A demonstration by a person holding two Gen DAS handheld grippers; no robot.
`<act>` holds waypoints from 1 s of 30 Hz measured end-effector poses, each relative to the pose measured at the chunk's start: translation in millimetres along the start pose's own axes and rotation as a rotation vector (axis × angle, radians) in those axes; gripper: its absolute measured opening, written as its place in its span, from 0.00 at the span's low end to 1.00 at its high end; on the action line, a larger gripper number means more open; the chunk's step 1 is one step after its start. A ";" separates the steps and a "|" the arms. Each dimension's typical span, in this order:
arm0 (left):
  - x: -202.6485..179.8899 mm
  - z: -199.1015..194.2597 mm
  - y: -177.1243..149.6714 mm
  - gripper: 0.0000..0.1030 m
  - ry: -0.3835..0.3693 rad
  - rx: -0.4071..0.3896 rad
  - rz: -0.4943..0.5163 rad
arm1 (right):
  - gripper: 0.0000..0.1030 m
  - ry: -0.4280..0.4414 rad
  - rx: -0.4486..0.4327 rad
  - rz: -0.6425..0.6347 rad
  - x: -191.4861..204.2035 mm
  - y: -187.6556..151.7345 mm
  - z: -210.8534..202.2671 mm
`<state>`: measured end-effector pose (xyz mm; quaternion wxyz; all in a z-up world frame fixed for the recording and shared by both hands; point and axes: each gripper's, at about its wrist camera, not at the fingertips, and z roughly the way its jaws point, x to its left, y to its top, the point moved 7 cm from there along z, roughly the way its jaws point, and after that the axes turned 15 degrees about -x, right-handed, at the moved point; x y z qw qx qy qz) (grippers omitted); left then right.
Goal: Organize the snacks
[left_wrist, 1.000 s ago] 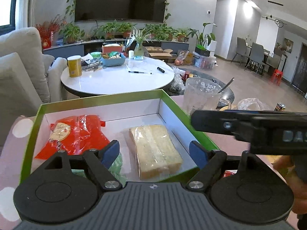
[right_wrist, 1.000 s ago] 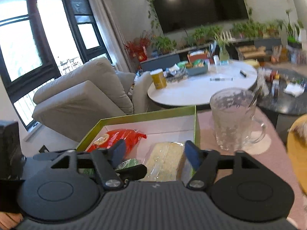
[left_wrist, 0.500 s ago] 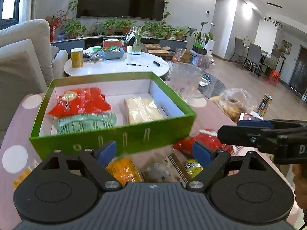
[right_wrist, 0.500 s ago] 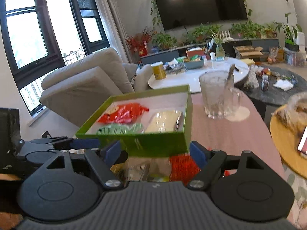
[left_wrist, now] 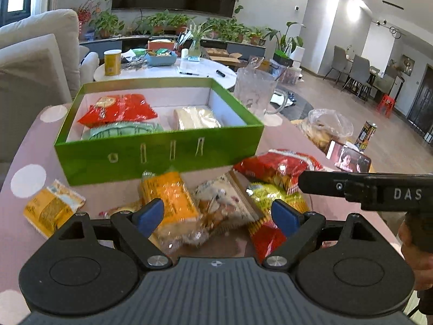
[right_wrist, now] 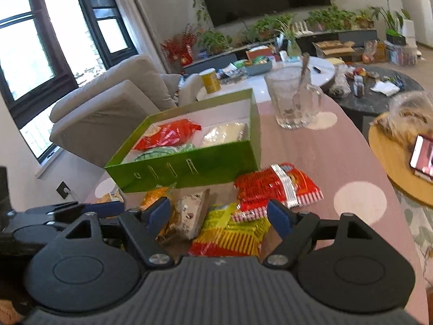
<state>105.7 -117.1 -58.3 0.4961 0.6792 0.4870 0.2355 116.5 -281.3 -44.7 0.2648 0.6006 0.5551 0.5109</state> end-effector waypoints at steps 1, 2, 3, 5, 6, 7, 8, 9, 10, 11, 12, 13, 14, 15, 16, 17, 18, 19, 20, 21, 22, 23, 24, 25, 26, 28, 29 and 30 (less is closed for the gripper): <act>0.3 -0.9 -2.4 0.83 0.007 0.007 0.001 | 0.42 -0.008 0.007 0.007 -2.4 -3.9 -1.7; 1.0 -1.8 -4.2 0.83 0.015 0.014 0.001 | 0.42 -0.018 0.016 0.017 -3.9 -6.3 -1.5; 1.8 -2.7 -5.4 0.83 0.022 0.018 -0.001 | 0.42 -0.026 0.024 0.025 -5.2 -9.0 -2.0; 3.1 -4.7 -6.4 0.83 0.028 0.023 -0.006 | 0.42 -0.036 0.041 0.035 -5.6 -14.6 -2.5; 3.1 -5.8 -7.3 0.83 0.028 0.027 -0.006 | 0.42 -0.037 0.047 0.034 -4.9 -17.2 -3.1; 2.6 -7.0 -7.3 0.83 0.028 0.029 -0.003 | 0.42 -0.038 0.051 0.031 -4.0 -20.0 -4.4; 2.5 -8.6 -7.9 0.83 0.029 0.028 -0.001 | 0.42 -0.041 0.056 0.030 -3.9 -23.0 -5.6; 1.9 -10.6 -8.5 0.83 0.029 0.025 0.003 | 0.42 -0.048 0.060 0.032 -4.2 -24.2 -5.7; 1.0 -12.6 -9.2 0.83 0.024 0.024 0.007 | 0.42 -0.055 0.064 0.038 -5.1 -25.2 -5.5; -0.4 -14.6 -9.7 0.83 0.018 0.024 0.012 | 0.42 -0.061 0.068 0.044 -6.6 -25.4 -6.1; -1.3 -16.8 -10.3 0.83 0.016 0.022 0.016 | 0.42 -0.068 0.076 0.047 -7.3 -26.3 -5.9; -1.2 -18.6 -10.9 0.83 0.020 0.020 0.020 | 0.42 -0.076 0.083 0.046 -7.3 -27.4 -5.9; -0.5 -20.2 -11.2 0.83 0.026 0.018 0.022 | 0.42 -0.081 0.090 0.040 -6.5 -28.8 -6.1; 1.2 -21.8 -11.3 0.83 0.038 0.017 0.023 | 0.42 -0.082 0.096 0.033 -5.3 -30.7 -6.2; 3.6 -23.0 -10.6 0.83 0.049 0.017 0.021 | 0.42 -0.083 0.104 0.028 -4.0 -32.9 -6.5; 6.7 -24.3 -9.9 0.83 0.063 0.016 0.014 | 0.42 -0.083 0.112 0.026 -3.1 -35.0 -6.7; 10.0 -25.8 -9.2 0.83 0.078 0.015 0.006 | 0.42 -0.083 0.122 0.026 -2.0 -37.7 -6.8; 13.3 -27.7 -8.8 0.83 0.090 0.014 -0.002 | 0.42 -0.085 0.133 0.028 -1.5 -40.8 -7.0; 16.1 -29.6 -8.1 0.83 0.099 0.012 -0.010 | 0.42 -0.086 0.141 0.030 -1.0 -43.3 -7.4; 19.4 -31.9 -7.1 0.83 0.106 0.008 -0.018 | 0.42 -0.086 0.149 0.030 0.2 -45.9 -8.1; 23.2 -34.7 -5.7 0.83 0.112 0.002 -0.028 | 0.42 -0.085 0.156 0.028 1.2 -48.5 -9.3; 25.9 -37.6 -4.7 0.83 0.119 -0.004 -0.035 | 0.42 -0.085 0.162 0.024 2.7 -50.8 -10.9; 28.5 -40.3 -3.5 0.83 0.124 -0.011 -0.042 | 0.42 -0.085 0.167 0.019 4.4 -53.2 -12.0; 31.2 -43.2 -2.5 0.83 0.130 -0.018 -0.049 | 0.42 -0.085 0.172 0.009 6.6 -55.4 -13.4; 33.5 -45.6 -1.3 0.83 0.135 -0.025 -0.056 | 0.42 -0.082 0.176 -0.005 9.8 -57.8 -14.9; 37.7 -49.6 1.1 0.83 0.143 -0.036 -0.068 | 0.42 -0.064 0.191 -0.031 18.0 -62.1 -16.6; 40.0 -51.8 1.9 0.83 0.148 -0.041 -0.073 | 0.42 -0.055 0.197 -0.042 22.7 -64.3 -17.2; 43.1 -54.0 2.7 0.83 0.154 -0.046 -0.079 | 0.42 -0.045 0.204 -0.050 27.3 -65.8 -17.0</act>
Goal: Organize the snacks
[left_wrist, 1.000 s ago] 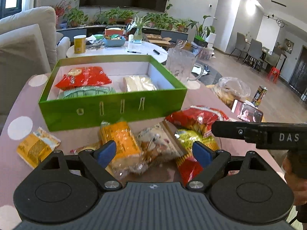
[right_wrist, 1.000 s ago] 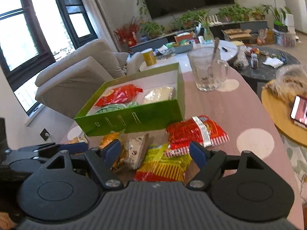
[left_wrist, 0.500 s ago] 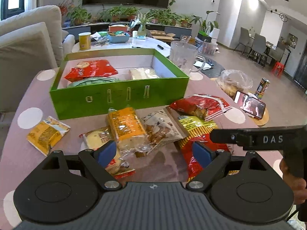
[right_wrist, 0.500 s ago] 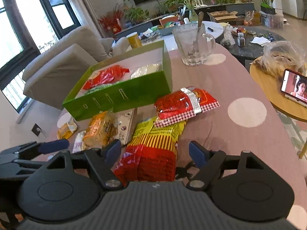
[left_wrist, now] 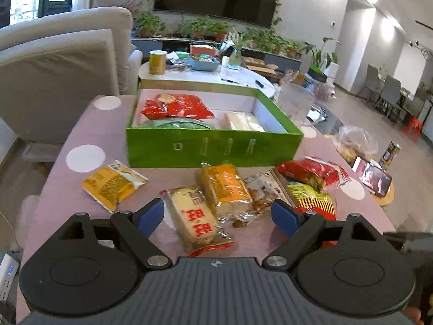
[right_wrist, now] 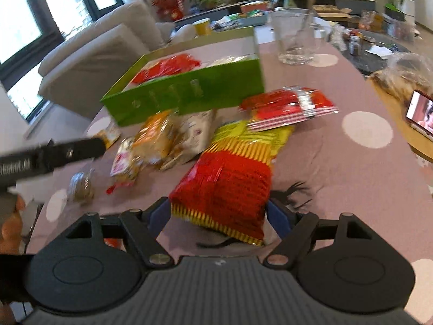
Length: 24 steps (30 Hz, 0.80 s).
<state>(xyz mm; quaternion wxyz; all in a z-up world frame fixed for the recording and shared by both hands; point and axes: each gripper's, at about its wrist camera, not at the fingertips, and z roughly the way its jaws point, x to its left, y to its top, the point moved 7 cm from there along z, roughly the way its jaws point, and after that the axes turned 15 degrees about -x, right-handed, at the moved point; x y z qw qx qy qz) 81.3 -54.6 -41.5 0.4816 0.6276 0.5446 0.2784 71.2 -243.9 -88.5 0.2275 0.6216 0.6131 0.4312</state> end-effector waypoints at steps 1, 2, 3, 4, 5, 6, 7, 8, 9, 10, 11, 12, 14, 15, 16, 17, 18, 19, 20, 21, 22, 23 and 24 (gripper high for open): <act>3.2 -1.5 1.0 0.83 0.007 -0.005 -0.006 | 0.42 0.012 0.006 -0.009 4.9 -1.8 0.4; 6.6 -3.2 2.0 0.83 0.015 -0.010 -0.013 | 0.42 0.024 0.013 -0.016 10.1 -3.5 1.2; 10.4 -4.6 2.9 0.83 0.022 -0.015 -0.022 | 0.42 0.037 0.020 -0.021 15.2 -5.3 1.8; 14.4 -5.7 3.4 0.83 0.029 -0.021 -0.032 | 0.42 0.055 0.026 -0.024 21.5 -6.6 3.6; 17.8 -7.0 3.5 0.83 0.037 -0.024 -0.043 | 0.42 0.077 0.029 -0.023 28.9 -7.6 6.0; 21.7 -7.8 3.7 0.83 0.044 -0.026 -0.055 | 0.42 0.106 0.030 -0.020 37.4 -8.2 7.7; 24.8 -8.5 3.5 0.83 0.050 -0.027 -0.063 | 0.43 0.133 0.029 -0.022 44.6 -8.2 9.1; 27.2 -8.8 3.3 0.83 0.053 -0.027 -0.068 | 0.43 0.161 0.029 -0.030 52.2 -8.5 11.1; 29.1 -9.0 2.5 0.83 0.056 -0.025 -0.072 | 0.43 0.183 0.031 -0.039 56.8 -8.8 12.9; 30.1 -9.0 1.5 0.83 0.056 -0.024 -0.073 | 0.43 0.200 0.031 -0.043 59.5 -8.4 13.9; 30.7 -8.7 0.5 0.83 0.052 -0.022 -0.071 | 0.43 0.209 0.025 -0.039 59.2 -7.1 13.7; 30.8 -8.0 -0.6 0.83 0.049 -0.019 -0.069 | 0.43 0.214 0.016 -0.028 55.7 -5.1 12.1; 30.4 -5.5 -2.3 0.83 0.047 -0.013 -0.068 | 0.43 0.219 -0.009 -0.001 44.5 0.8 6.5; 29.3 -4.0 -3.6 0.83 0.043 -0.009 -0.065 | 0.43 0.216 -0.025 0.010 37.0 4.4 2.4; 27.0 -2.3 -5.0 0.83 0.038 -0.004 -0.062 | 0.43 0.207 -0.042 0.019 30.9 8.5 -1.1; 24.0 0.1 -5.8 0.83 0.031 0.004 -0.058 | 0.43 0.192 -0.062 0.026 23.6 13.4 -4.8; 20.4 1.5 -7.3 0.83 0.022 0.010 -0.054 | 0.43 0.174 -0.082 0.029 16.3 18.5 -7.6; 15.7 2.2 -9.1 0.83 0.011 0.017 -0.048 | 0.43 0.155 -0.098 0.029 10.6 23.0 -8.8; 10.8 3.1 -11.3 0.83 -0.002 0.023 -0.041 | 0.43 0.132 -0.112 0.031 4.3 28.0 -8.7; 4.9 4.1 -13.2 0.83 -0.019 0.031 -0.032 | 0.43 0.120 -0.124 0.035 -0.5 32.7 -7.7; -0.5 4.9 -15.7 0.83 -0.035 0.039 -0.023 | 0.43 0.114 -0.130 0.037 -3.8 36.2 -4.8; -5.5 5.5 -18.4 0.83 -0.050 0.048 -0.013 | 0.43 0.116 -0.133 0.037 -5.5 39.2 -0.9; -11.5 6.5 -21.1 0.83 -0.067 0.059 0.000 | 0.43 0.121 -0.131 0.036 -5.0 41.3 3.6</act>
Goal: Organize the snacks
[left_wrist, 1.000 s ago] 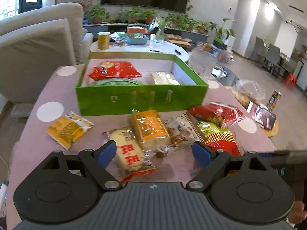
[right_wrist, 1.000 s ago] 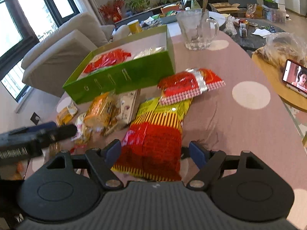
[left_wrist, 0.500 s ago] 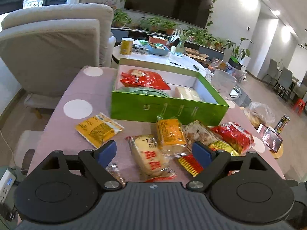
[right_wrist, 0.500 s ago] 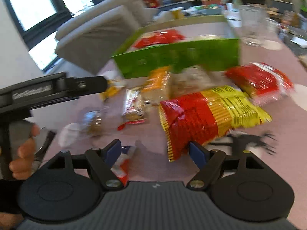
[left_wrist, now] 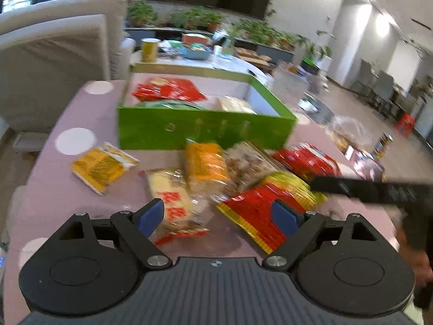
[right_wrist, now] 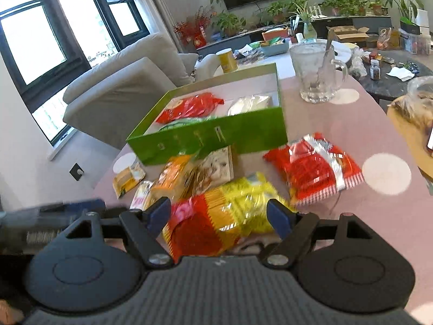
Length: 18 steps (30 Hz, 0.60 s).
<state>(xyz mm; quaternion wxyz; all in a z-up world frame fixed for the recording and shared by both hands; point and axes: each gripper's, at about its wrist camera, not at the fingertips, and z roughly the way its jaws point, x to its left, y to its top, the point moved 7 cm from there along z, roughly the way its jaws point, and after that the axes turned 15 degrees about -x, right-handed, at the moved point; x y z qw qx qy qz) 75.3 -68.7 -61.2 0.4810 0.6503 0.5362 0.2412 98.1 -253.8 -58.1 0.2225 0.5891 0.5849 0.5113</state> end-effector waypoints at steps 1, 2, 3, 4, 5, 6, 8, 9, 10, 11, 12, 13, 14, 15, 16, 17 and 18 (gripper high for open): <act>-4.8 1.0 -2.8 0.83 -0.013 0.008 0.011 | 0.43 0.004 0.007 0.001 -1.5 1.9 6.5; -9.3 2.8 -5.7 0.83 -0.024 0.019 0.023 | 0.43 0.002 0.013 0.003 -2.5 2.6 12.3; -12.3 4.5 -8.5 0.83 -0.031 0.029 0.032 | 0.43 -0.005 0.020 0.003 -4.3 3.4 18.1; -15.4 7.1 -11.6 0.83 -0.035 0.041 0.042 | 0.43 -0.014 0.026 0.002 -6.7 4.4 25.0; -17.7 9.7 -14.0 0.83 -0.036 0.051 0.051 | 0.43 -0.023 0.032 0.004 -8.5 4.7 32.5; -19.0 12.2 -16.0 0.83 -0.038 0.060 0.057 | 0.43 -0.030 0.040 0.009 -10.0 4.4 39.2; -19.2 17.7 -19.2 0.83 -0.035 0.076 0.060 | 0.43 -0.050 0.061 0.033 -17.1 2.4 48.3; -18.9 20.5 -20.2 0.83 -0.032 0.083 0.058 | 0.43 -0.065 0.074 0.049 -21.4 0.1 52.6; -17.3 22.4 -21.1 0.83 -0.030 0.087 0.057 | 0.43 -0.076 0.087 0.065 -26.1 -2.7 56.1; -16.3 24.2 -21.3 0.83 -0.028 0.091 0.055 | 0.43 -0.081 0.101 0.078 -29.8 -5.4 56.8; -14.9 25.9 -21.1 0.83 -0.025 0.093 0.054 | 0.43 -0.085 0.114 0.084 -32.1 -9.2 56.7; -13.5 27.6 -20.9 0.83 -0.018 0.095 0.052 | 0.43 -0.083 0.124 0.086 -33.9 -12.8 55.7; -11.8 28.8 -20.3 0.83 -0.012 0.096 0.051 | 0.43 -0.073 0.116 0.084 -33.9 -14.4 52.4; -10.2 29.7 -19.9 0.83 -0.009 0.095 0.050 | 0.43 -0.069 0.116 0.076 -34.1 -16.3 48.1; -9.0 30.0 -19.4 0.83 -0.008 0.094 0.050 | 0.43 -0.070 0.117 0.073 -34.4 -17.8 43.3; -8.1 29.9 -18.9 0.83 -0.006 0.093 0.049 | 0.43 -0.076 0.118 0.071 -34.6 -19.1 38.7; -7.1 29.6 -18.4 0.83 -0.003 0.091 0.047 | 0.43 -0.087 0.118 0.068 -34.2 -21.0 34.1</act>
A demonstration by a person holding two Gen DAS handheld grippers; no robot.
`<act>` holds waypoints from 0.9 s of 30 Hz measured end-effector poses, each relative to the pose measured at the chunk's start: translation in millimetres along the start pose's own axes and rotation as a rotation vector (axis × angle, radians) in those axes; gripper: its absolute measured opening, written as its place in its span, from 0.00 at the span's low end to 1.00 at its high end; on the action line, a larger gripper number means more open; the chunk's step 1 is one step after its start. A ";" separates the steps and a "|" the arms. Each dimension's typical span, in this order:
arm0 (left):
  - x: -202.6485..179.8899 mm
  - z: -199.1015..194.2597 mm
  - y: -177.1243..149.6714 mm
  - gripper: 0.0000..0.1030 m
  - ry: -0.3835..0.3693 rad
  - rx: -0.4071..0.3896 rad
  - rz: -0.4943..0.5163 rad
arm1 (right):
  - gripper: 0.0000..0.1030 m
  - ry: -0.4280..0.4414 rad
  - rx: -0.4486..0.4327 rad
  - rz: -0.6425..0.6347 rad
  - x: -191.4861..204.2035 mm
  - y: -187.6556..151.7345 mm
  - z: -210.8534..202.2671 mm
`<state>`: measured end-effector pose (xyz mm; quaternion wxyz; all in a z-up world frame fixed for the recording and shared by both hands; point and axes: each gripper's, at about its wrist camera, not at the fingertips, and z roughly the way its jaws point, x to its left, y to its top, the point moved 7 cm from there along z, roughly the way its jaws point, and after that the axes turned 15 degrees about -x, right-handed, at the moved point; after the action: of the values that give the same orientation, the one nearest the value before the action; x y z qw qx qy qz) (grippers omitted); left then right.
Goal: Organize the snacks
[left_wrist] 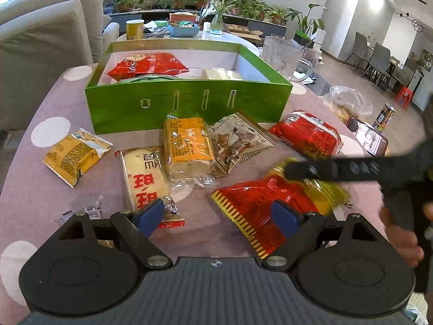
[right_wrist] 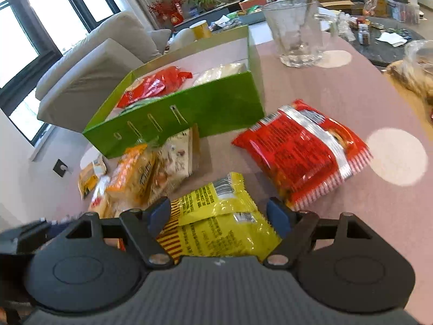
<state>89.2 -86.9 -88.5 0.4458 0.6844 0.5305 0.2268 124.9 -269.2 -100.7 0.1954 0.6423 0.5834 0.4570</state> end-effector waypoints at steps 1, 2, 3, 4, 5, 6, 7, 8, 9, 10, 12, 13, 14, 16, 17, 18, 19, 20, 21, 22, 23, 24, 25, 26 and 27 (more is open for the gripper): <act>0.5 -0.6 0.3 0.83 0.005 -0.003 0.000 | 0.43 -0.015 -0.001 0.000 -0.9 -3.0 -6.3; 1.3 -1.2 0.5 0.83 0.012 -0.006 0.003 | 0.43 -0.025 -0.001 0.002 -1.6 -4.6 -11.1; 1.7 -1.3 0.3 0.83 0.019 -0.005 0.007 | 0.43 -0.030 0.000 0.004 -2.3 -6.6 -16.3; 2.2 -1.1 0.0 0.83 0.024 -0.004 0.010 | 0.43 -0.031 0.004 0.006 -2.9 -9.3 -21.1; 2.3 -1.3 -0.3 0.83 0.027 -0.003 0.010 | 0.43 -0.030 0.007 0.009 -3.3 -11.2 -25.4; 2.3 -2.0 0.0 0.83 0.027 -0.003 0.009 | 0.43 -0.027 0.005 0.010 -2.4 -11.8 -28.6; 1.7 -2.9 0.3 0.83 0.026 -0.004 0.006 | 0.43 -0.025 0.000 0.011 -2.2 -12.1 -32.0; 1.2 -3.8 1.0 0.83 0.024 -0.008 0.004 | 0.43 -0.030 -0.006 0.013 -1.8 -11.8 -35.0; 0.2 -5.3 2.0 0.83 0.020 -0.013 0.004 | 0.43 -0.040 -0.015 0.016 -1.4 -11.0 -38.1; -1.2 -7.0 3.2 0.83 0.015 -0.018 0.007 | 0.43 -0.046 -0.024 0.015 0.0 -9.8 -40.3; -4.5 -9.6 4.7 0.83 -0.005 -0.025 0.011 | 0.43 -0.054 -0.039 0.004 3.1 -7.2 -43.1; -6.3 -10.5 4.9 0.83 -0.015 -0.027 0.014 | 0.43 -0.058 -0.039 -0.003 4.2 -7.7 -44.5; -8.4 -10.0 4.3 0.83 -0.025 -0.025 0.020 | 0.44 -0.055 -0.036 -0.014 5.2 -9.1 -44.5; -11.9 -6.0 -0.5 0.83 -0.033 -0.005 0.037 | 0.46 -0.044 -0.013 -0.053 6.8 -15.9 -38.2; -13.8 -3.7 -4.1 0.83 -0.034 0.010 0.048 | 0.54 -0.054 -0.005 -0.068 4.7 -20.0 -33.8; -15.6 -1.0 -7.9 0.83 -0.036 0.024 0.062 | 0.56 -0.062 -0.011 -0.064 2.0 -22.8 -30.4; -16.2 -0.1 -10.1 0.83 -0.047 0.019 0.059 | 0.57 -0.061 -0.014 -0.054 0.3 -23.7 -29.5; -15.4 0.6 -10.2 0.85 -0.054 0.019 0.053 | 0.57 -0.061 -0.021 -0.062 -0.2 -23.5 -29.3; -14.5 1.6 -10.1 0.86 -0.055 0.025 0.050 | 0.57 -0.060 -0.020 -0.063 -0.8 -23.1 -29.3; -13.8 2.1 -10.2 0.87 -0.057 0.026 0.051 | 0.57 -0.059 -0.019 -0.061 -1.2 -23.0 -30.1; -13.6 2.0 -10.4 0.87 -0.057 0.024 0.051 | 0.57 -0.059 -0.019 -0.061 -1.4 -22.9 -30.0; -13.4 1.9 -10.9 0.87 -0.058 0.023 0.049 | 0.57 -0.059 -0.020 -0.061 -1.6 -22.9 -29.9; -13.5 1.8 -11.5 0.88 -0.058 0.022 0.049 | 0.57 -0.060 -0.023 -0.059 -2.0 -22.9 -30.3; -13.6 1.8 -11.7 0.88 -0.059 0.023 0.050 | 0.57 -0.058 -0.026 -0.056 -2.4 -23.0 -30.6; -13.7 1.5 -11.5 0.88 -0.058 0.024 0.052 | 0.56 -0.056 -0.029 -0.055 -2.5 -23.3 -30.9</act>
<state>79.7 -99.7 -96.8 0.4468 0.7094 0.5021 0.2120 86.6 -274.6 -104.2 0.2333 0.6358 0.5884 0.4418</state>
